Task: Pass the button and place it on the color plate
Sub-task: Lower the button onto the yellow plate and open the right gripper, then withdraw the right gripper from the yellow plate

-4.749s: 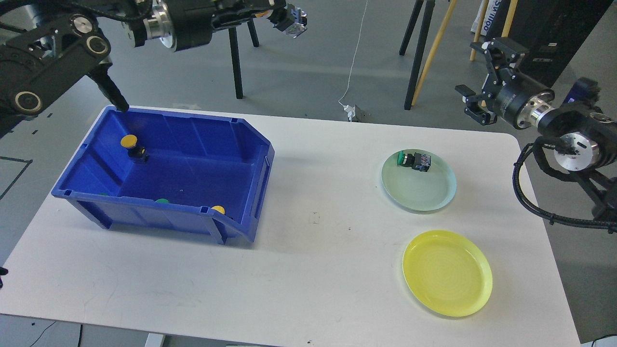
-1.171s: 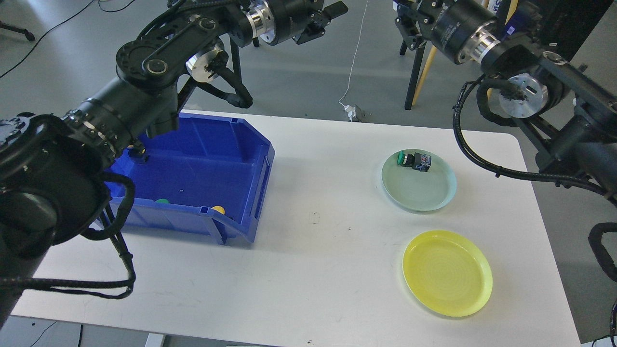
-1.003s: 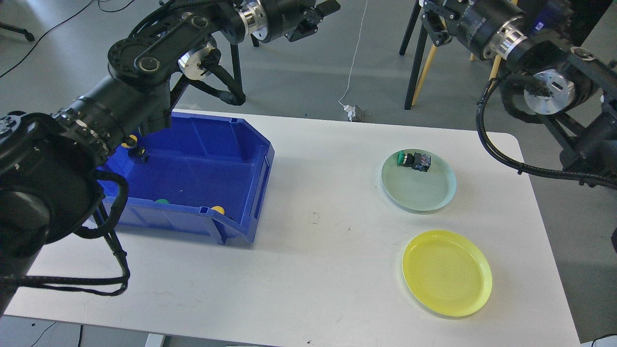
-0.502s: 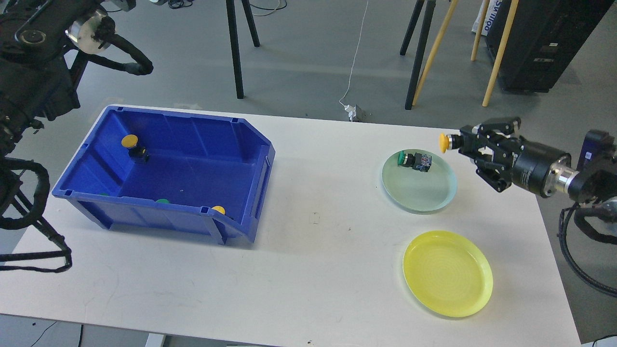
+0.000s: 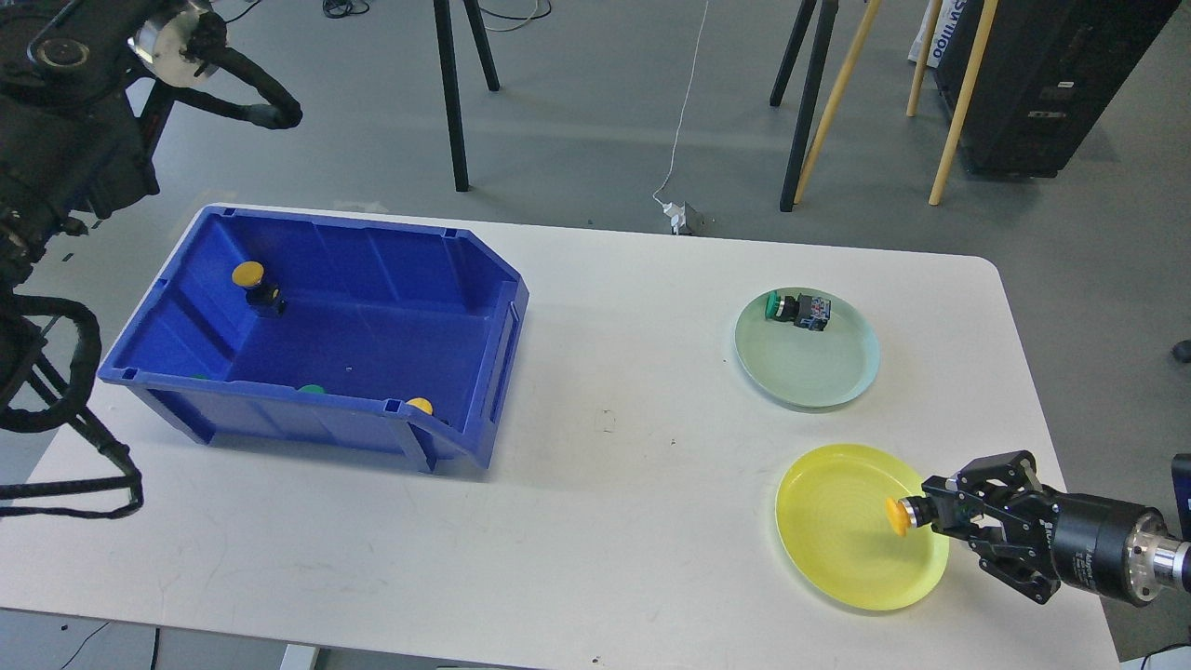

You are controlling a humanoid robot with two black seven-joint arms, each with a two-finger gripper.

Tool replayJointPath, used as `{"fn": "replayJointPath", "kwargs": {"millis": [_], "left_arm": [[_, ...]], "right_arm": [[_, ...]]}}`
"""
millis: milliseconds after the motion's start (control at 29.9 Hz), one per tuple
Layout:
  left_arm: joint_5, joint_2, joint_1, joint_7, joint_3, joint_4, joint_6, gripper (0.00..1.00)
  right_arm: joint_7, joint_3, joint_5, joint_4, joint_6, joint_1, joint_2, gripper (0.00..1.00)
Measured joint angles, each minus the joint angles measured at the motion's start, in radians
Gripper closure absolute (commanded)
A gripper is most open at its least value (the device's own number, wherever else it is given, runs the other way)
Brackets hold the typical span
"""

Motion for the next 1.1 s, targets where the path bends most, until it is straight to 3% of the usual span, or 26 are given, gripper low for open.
{"fn": "replayJointPath", "kwargs": {"millis": [100,468,569,836,1003,1104], "left_arm": [[0.0,0.005,0.0,0.0,0.001,0.0,0.0,0.02],[-0.001,0.008,-0.001,0.0,0.002,0.0,0.0,0.02],[0.0,0.008,-0.001,0.0,0.005,0.0,0.0,0.01],[0.009,0.009,-0.001,0.011,0.015,0.003,0.0,0.01],[0.01,0.015,-0.001,0.014,0.018,0.005,0.0,0.01],[0.016,0.033,-0.001,0.015,0.02,0.005,0.0,0.01]], "right_arm": [[0.0,0.006,-0.002,-0.016,-0.021,-0.002,0.032,0.36],[-0.005,0.014,-0.003,-0.046,-0.036,0.002,0.066,0.18],[-0.005,0.038,0.003,-0.03,-0.03,0.007,0.048,0.06],[-0.015,0.386,0.013,-0.047,-0.04,0.012,0.063,0.02],[-0.025,0.587,0.003,-0.24,-0.039,0.083,0.233,0.02],[-0.088,0.574,-0.001,-0.392,-0.038,0.216,0.327,0.02]]}}
